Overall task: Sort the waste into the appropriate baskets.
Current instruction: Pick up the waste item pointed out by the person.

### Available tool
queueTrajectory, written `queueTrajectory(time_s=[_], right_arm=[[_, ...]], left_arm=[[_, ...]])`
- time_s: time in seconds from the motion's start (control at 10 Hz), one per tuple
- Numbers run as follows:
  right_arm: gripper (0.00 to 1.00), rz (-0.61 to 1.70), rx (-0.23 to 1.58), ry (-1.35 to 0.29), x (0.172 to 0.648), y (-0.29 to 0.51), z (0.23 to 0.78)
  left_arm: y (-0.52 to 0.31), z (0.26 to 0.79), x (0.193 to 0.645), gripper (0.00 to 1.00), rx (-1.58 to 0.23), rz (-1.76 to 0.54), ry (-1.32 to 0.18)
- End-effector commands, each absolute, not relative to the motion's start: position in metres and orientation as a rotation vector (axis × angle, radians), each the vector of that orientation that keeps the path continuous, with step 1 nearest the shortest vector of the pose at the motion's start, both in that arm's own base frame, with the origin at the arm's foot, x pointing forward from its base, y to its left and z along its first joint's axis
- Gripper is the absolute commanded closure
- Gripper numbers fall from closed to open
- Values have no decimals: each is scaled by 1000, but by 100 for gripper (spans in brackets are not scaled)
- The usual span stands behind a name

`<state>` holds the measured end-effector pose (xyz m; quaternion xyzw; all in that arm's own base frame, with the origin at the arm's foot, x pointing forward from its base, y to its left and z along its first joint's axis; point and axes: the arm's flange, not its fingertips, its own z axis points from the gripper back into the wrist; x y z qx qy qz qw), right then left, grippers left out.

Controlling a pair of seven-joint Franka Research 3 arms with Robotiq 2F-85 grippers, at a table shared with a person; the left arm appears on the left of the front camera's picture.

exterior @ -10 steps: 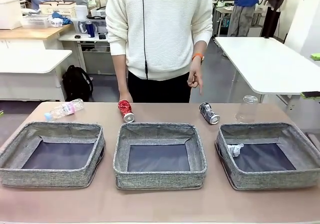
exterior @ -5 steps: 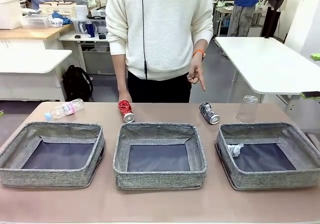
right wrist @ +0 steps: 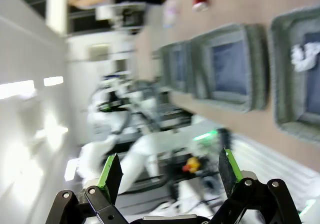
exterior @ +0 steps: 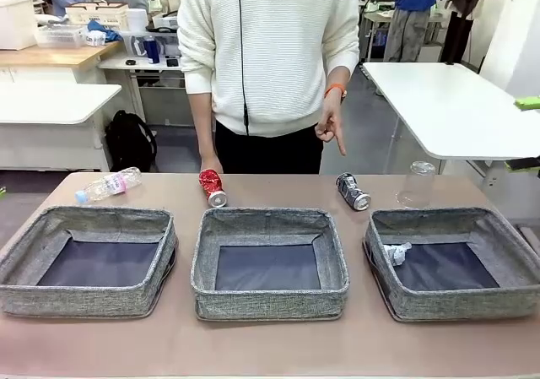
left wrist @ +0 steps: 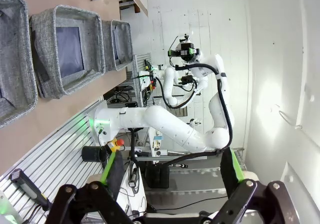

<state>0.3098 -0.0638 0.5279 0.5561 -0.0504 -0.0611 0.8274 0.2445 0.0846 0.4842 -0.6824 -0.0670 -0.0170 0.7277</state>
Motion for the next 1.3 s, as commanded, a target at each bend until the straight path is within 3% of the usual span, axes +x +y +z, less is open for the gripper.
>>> queueTrajectory(time_s=[0.0, 0.4, 0.5, 0.7, 0.8, 1.2], right_arm=[[0, -117, 539, -258, 330, 7, 552], [0, -241, -272, -416, 377, 116, 544], [0, -8, 553, -375, 351, 96, 564], [0, -8, 553, -375, 351, 96, 564], [0, 4, 430, -424, 361, 121, 557], [0, 56, 310, -310, 487, 118, 527]], left_arm=[[84, 485, 244, 0, -1510, -51, -174], [84, 485, 244, 0, -1510, -51, -174], [84, 485, 244, 0, -1510, -51, -174], [84, 485, 244, 0, -1510, -51, -174], [84, 485, 244, 0, -1510, -51, -174], [84, 485, 244, 0, -1510, -51, -174]])
